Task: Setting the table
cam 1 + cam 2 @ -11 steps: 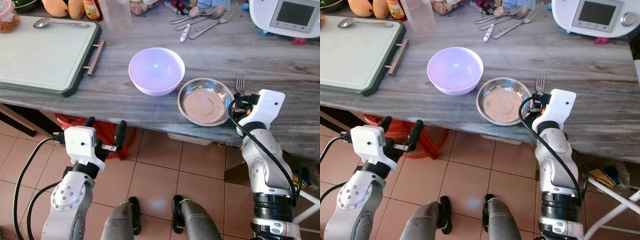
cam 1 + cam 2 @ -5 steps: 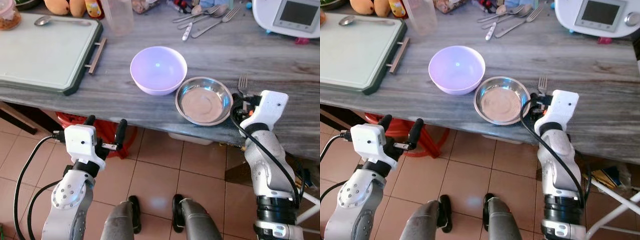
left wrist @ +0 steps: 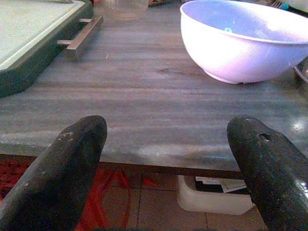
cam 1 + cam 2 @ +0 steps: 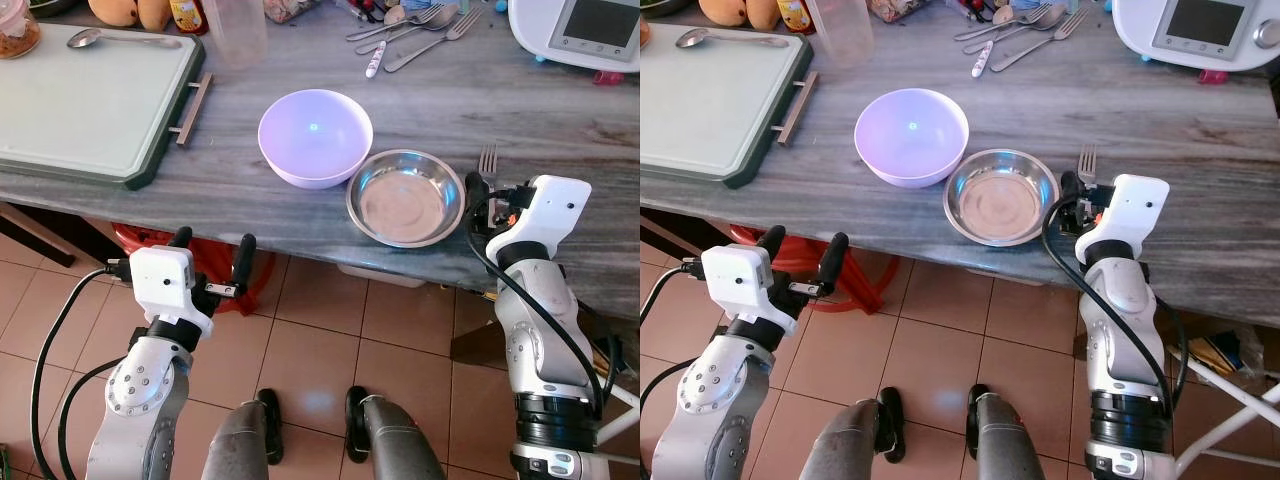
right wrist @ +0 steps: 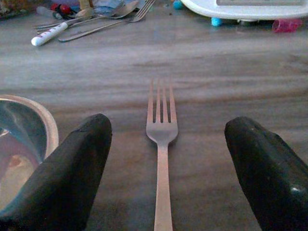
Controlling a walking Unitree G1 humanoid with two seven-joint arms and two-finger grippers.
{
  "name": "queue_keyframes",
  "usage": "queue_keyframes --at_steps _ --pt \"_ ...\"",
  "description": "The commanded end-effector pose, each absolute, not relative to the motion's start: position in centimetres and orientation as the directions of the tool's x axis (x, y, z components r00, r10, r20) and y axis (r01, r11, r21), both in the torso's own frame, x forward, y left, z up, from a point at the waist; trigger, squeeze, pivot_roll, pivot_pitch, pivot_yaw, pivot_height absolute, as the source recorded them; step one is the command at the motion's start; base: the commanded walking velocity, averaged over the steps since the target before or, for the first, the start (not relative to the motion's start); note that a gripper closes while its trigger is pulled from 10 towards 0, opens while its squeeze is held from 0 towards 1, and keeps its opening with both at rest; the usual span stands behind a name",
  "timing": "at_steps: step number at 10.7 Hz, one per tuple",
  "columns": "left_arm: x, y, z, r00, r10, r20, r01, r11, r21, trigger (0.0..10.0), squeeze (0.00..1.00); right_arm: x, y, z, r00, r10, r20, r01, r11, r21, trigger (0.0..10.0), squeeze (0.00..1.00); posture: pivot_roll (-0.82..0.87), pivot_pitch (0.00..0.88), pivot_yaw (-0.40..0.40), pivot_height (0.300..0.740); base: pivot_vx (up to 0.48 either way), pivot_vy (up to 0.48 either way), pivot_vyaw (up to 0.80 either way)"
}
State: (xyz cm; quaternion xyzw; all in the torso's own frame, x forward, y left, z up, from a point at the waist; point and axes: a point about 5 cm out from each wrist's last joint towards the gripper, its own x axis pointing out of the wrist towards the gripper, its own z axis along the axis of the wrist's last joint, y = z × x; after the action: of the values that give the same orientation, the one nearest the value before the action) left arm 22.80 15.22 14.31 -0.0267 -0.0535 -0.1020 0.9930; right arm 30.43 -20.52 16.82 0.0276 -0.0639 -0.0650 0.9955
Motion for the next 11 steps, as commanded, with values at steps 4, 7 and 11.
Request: queue_keyframes --at_steps 4,7,11 --pt "22.7 15.0 14.2 0.973 -0.205 0.110 0.210 0.977 -0.041 10.0 0.00 29.0 -21.6 17.6 0.962 -0.187 0.201 0.199 0.979 -0.040 10.0 0.00 0.01 0.285 0.021 0.740 0.000 0.000 0.00" --pt "22.7 14.9 14.2 0.970 -0.217 0.109 0.223 0.974 -0.042 10.0 0.00 28.5 -23.8 17.6 0.934 -0.294 0.205 0.326 0.935 -0.143 10.0 0.00 0.00 0.288 0.028 0.740 0.000 0.000 0.00" --pt "22.4 15.4 14.3 0.969 -0.229 0.093 0.232 0.972 -0.029 10.0 0.00 29.0 -25.9 16.2 0.916 -0.391 0.086 0.401 0.896 -0.191 10.0 0.00 0.02 0.308 0.048 0.740 0.000 0.000 0.00"
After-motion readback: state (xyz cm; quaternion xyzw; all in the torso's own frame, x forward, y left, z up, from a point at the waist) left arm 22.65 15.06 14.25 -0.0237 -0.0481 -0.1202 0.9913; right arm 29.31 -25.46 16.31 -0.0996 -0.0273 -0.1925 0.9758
